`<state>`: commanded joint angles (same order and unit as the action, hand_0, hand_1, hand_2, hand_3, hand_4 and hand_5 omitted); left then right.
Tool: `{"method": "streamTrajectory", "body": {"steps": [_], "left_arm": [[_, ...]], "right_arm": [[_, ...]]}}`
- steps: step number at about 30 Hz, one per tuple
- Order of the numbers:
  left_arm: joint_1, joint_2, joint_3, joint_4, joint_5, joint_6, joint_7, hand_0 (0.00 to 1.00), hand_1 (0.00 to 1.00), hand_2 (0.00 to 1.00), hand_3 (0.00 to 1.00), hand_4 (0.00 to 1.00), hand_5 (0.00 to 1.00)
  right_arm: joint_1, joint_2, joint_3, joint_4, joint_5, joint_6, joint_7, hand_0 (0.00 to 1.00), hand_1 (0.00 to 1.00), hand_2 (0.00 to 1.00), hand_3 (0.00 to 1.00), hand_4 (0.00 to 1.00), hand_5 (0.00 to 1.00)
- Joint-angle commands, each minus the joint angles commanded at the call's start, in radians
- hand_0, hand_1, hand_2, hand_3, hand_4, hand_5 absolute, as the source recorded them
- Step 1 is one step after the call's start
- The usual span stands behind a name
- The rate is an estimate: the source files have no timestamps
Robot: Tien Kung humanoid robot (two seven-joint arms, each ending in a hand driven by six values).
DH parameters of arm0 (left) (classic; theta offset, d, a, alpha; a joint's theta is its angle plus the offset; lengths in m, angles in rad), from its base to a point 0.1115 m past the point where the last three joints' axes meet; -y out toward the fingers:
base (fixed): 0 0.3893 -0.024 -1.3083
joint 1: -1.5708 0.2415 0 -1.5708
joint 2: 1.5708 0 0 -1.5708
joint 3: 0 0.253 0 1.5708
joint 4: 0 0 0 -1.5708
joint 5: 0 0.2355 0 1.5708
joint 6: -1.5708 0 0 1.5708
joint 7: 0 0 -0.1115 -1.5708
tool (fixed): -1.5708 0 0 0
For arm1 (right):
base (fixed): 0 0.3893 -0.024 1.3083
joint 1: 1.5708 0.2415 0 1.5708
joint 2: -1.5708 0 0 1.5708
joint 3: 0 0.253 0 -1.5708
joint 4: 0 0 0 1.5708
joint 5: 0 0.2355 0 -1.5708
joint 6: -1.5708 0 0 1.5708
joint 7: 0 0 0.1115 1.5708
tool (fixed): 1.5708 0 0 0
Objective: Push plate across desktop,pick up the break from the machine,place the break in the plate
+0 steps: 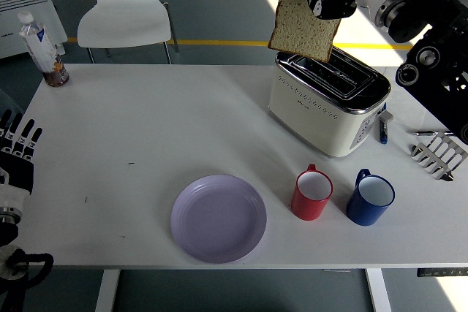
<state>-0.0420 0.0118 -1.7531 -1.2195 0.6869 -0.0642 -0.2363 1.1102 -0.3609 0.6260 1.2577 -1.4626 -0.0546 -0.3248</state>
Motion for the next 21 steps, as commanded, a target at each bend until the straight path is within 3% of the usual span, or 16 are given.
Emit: {"method": "streamTrajectory", "body": {"steps": [3, 8, 21], "left_arm": [[-0.001, 0.000, -0.001, 0.000, 0.001, 0.000, 0.000, 0.821, 0.828, 0.881, 0.832, 0.492, 0.998], [-0.002, -0.002, -0.002, 0.001, 0.002, 0.001, 0.001, 0.821, 0.827, 0.881, 0.831, 0.491, 0.998], [0.000, -0.002, -0.002, 0.008, 0.005, 0.002, 0.002, 0.821, 0.827, 0.881, 0.831, 0.489, 0.998]], "right_arm": [[-0.006, -0.005, -0.069, 0.064, 0.088, 0.023, -0.011, 0.367, 0.394, 0.433, 0.491, 0.289, 0.075], [-0.011, 0.004, -0.172, 0.093, 0.212, 0.070, 0.003, 0.368, 0.390, 0.432, 0.490, 0.285, 0.081], [-0.107, 0.070, -0.349, 0.077, 0.277, 0.048, 0.036, 0.370, 0.385, 0.427, 0.490, 0.288, 0.080]]}}
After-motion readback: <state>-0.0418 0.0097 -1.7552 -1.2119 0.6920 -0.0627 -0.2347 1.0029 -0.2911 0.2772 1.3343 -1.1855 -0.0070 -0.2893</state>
